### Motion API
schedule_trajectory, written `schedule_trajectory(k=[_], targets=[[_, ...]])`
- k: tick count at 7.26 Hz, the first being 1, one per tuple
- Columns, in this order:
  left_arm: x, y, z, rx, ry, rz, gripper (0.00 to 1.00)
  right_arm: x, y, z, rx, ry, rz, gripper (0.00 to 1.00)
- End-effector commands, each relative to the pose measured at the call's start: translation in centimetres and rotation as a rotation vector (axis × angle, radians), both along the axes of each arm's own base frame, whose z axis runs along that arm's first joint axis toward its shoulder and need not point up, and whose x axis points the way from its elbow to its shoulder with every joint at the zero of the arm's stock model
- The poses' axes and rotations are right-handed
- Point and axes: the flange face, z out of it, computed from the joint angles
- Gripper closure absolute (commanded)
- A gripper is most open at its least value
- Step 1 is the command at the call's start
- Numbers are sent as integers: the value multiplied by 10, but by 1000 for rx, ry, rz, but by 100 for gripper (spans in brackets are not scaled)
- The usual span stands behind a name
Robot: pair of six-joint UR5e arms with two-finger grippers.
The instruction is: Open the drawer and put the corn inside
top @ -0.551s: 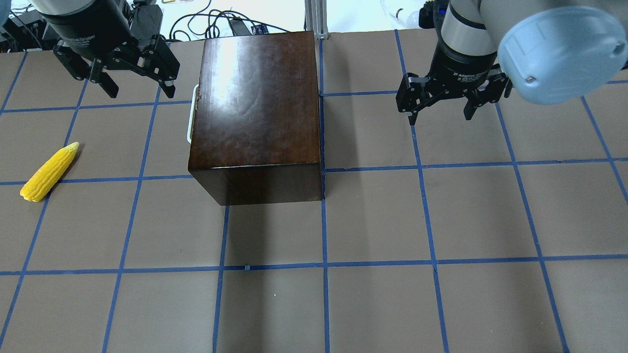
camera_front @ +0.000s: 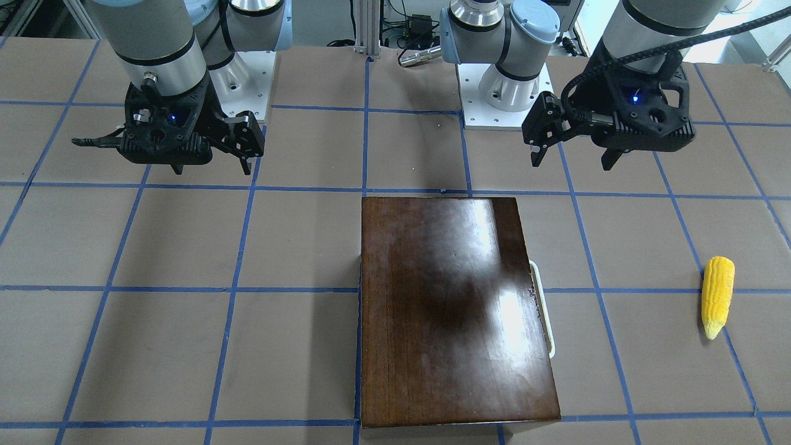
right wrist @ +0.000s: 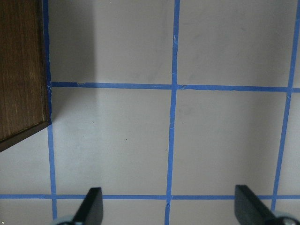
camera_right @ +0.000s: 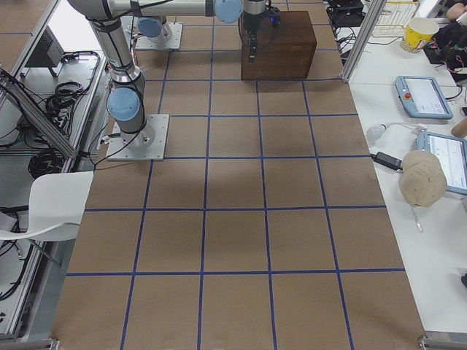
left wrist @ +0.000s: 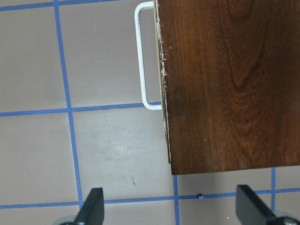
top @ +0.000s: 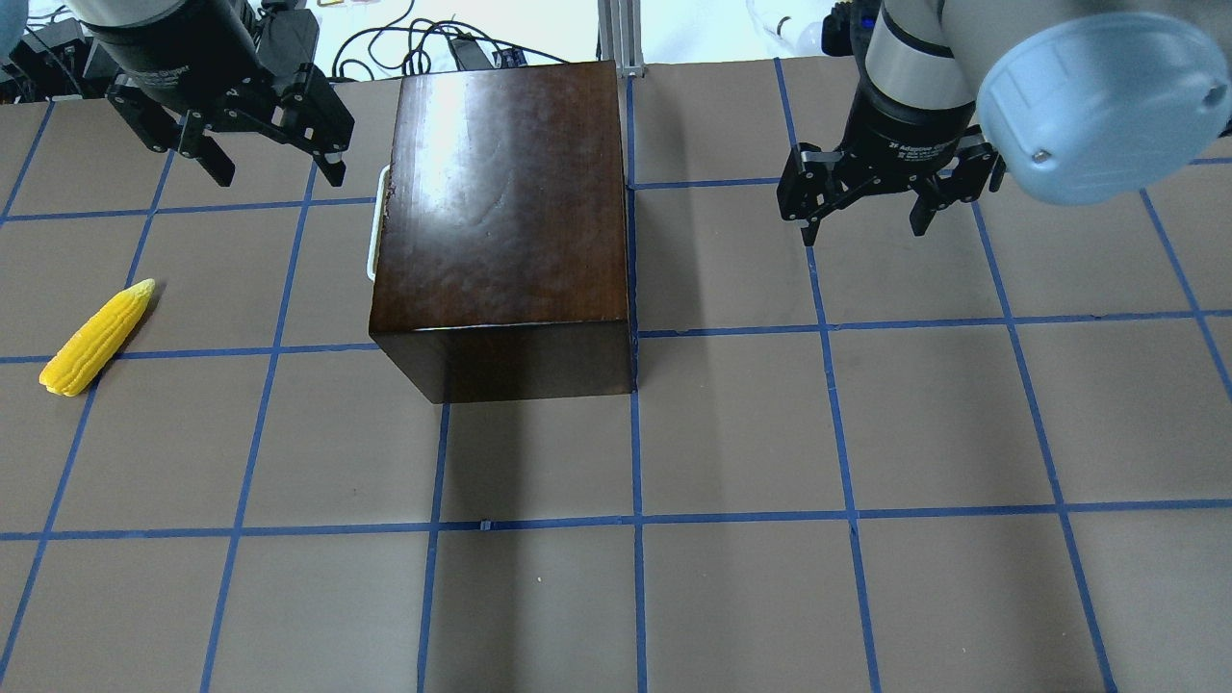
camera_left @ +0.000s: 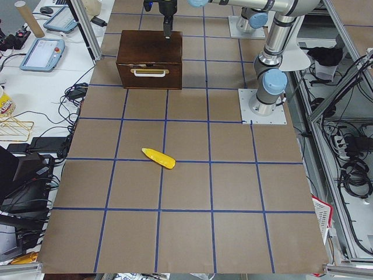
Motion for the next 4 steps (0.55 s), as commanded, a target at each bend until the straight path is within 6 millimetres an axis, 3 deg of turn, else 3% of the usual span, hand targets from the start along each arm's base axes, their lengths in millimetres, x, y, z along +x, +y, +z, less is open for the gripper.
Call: schedule_trajectory(k=[1, 4], targets=[[0, -2, -1, -2, 1, 0, 0, 0, 0, 0, 0, 0, 0, 0], [0, -3, -2, -5, 1, 0, 0, 0, 0, 0, 0, 0, 0, 0]])
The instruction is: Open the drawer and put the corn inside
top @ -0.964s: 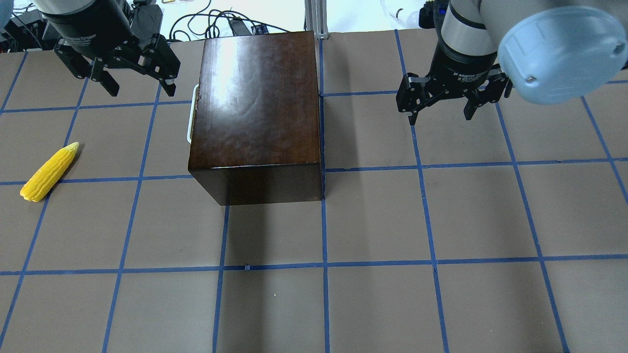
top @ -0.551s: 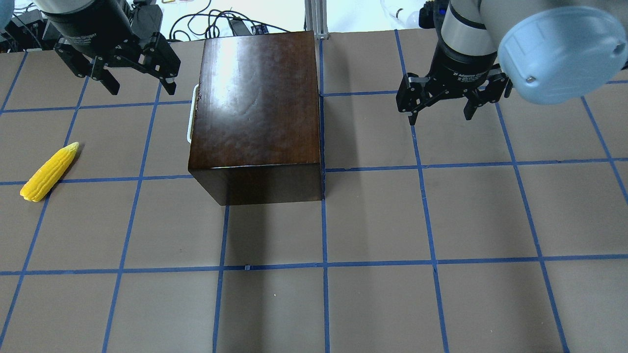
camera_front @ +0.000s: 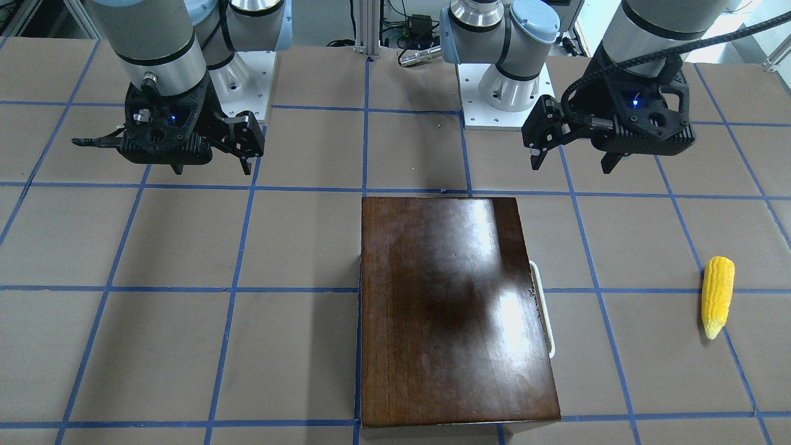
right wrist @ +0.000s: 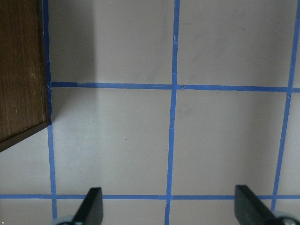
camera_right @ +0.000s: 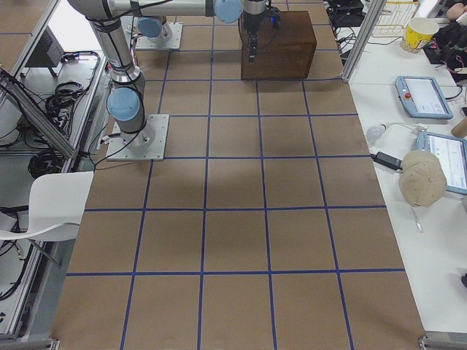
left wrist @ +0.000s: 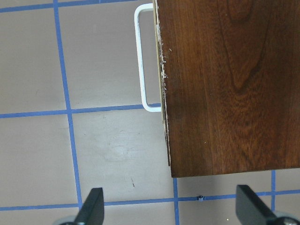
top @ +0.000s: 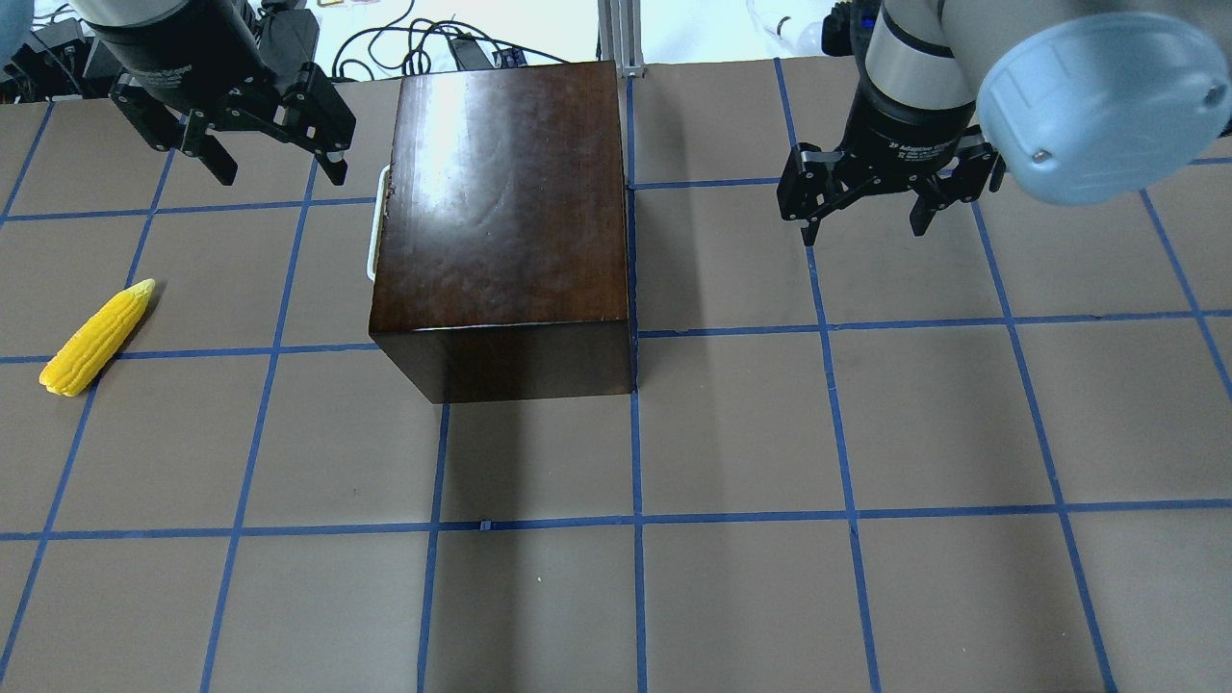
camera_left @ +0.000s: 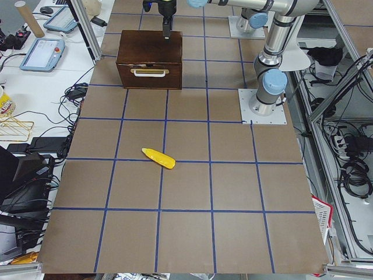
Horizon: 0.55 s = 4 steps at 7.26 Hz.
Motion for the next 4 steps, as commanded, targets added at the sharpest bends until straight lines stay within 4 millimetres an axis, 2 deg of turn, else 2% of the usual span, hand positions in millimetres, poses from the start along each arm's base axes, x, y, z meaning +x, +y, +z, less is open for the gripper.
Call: schedule_trajectory(k=[1, 2, 3, 4], targets=[[1, -2, -2, 1, 0, 3, 0, 0, 0, 0, 0, 0, 0, 0], [4, -5, -2, -11, 0, 8, 0, 0, 0, 0, 0, 0, 0, 0], [11, 2, 1, 0, -12, 20, 0, 0, 0, 0, 0, 0, 0, 0], [24, -3, -15, 61, 8, 50, 0, 0, 0, 0, 0, 0, 0, 0]])
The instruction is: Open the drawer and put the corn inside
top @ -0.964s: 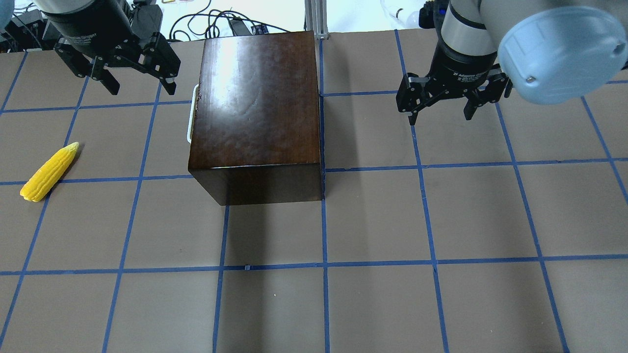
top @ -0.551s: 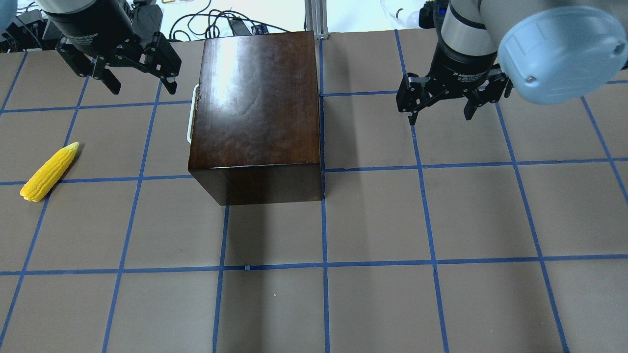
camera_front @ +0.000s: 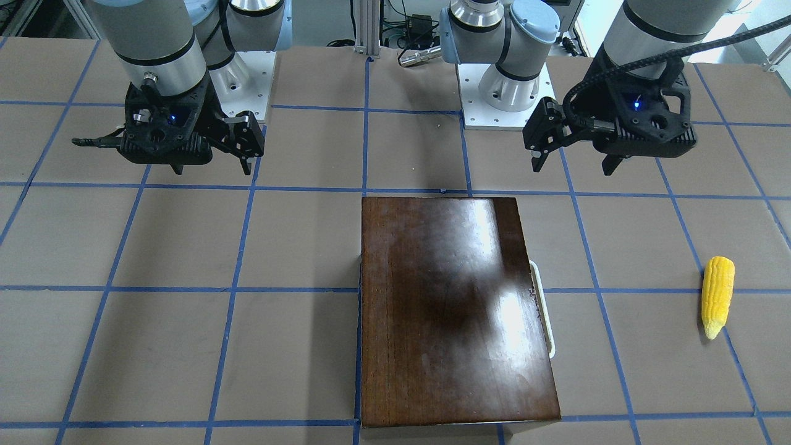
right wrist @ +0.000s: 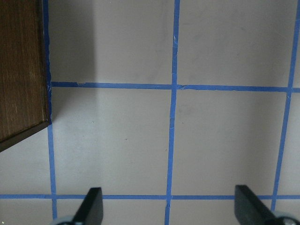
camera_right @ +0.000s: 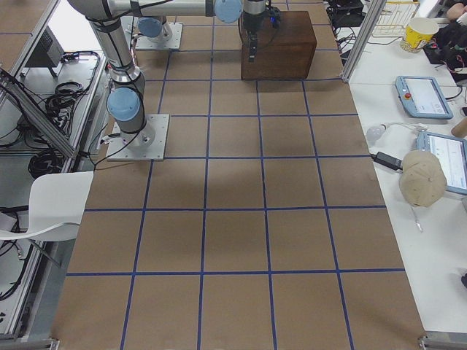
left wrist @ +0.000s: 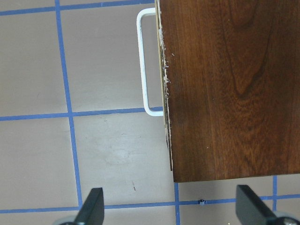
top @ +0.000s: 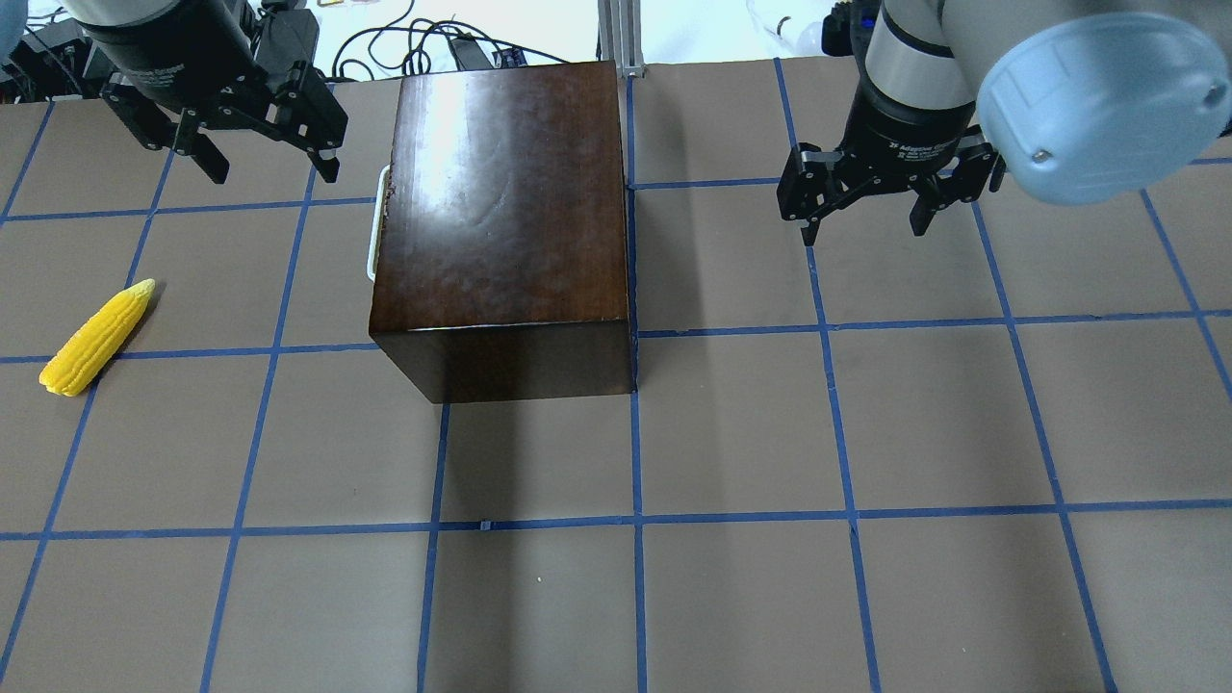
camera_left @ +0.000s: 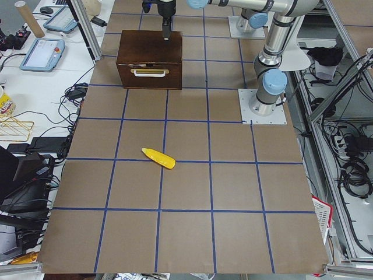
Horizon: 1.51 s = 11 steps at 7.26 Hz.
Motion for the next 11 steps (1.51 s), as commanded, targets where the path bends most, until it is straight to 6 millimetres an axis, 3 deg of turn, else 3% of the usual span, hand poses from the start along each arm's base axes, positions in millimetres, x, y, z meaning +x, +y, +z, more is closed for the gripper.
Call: schedule_trajectory(k=[1, 3, 6, 8, 9, 11], targets=[[17, -16, -14, 2, 36, 33, 0, 0, 0, 0, 0, 0, 0, 0], [32, -53, -55, 10, 76, 37, 0, 0, 0, 0, 0, 0, 0, 0], [75, -101, -115, 8, 132, 46, 0, 0, 0, 0, 0, 0, 0, 0], [93, -110, -144, 40, 142, -2, 0, 0, 0, 0, 0, 0, 0, 0], [91, -100, -163, 78, 152, -1, 0, 0, 0, 0, 0, 0, 0, 0], [90, -99, -187, 1, 172, -5, 0, 0, 0, 0, 0, 0, 0, 0]])
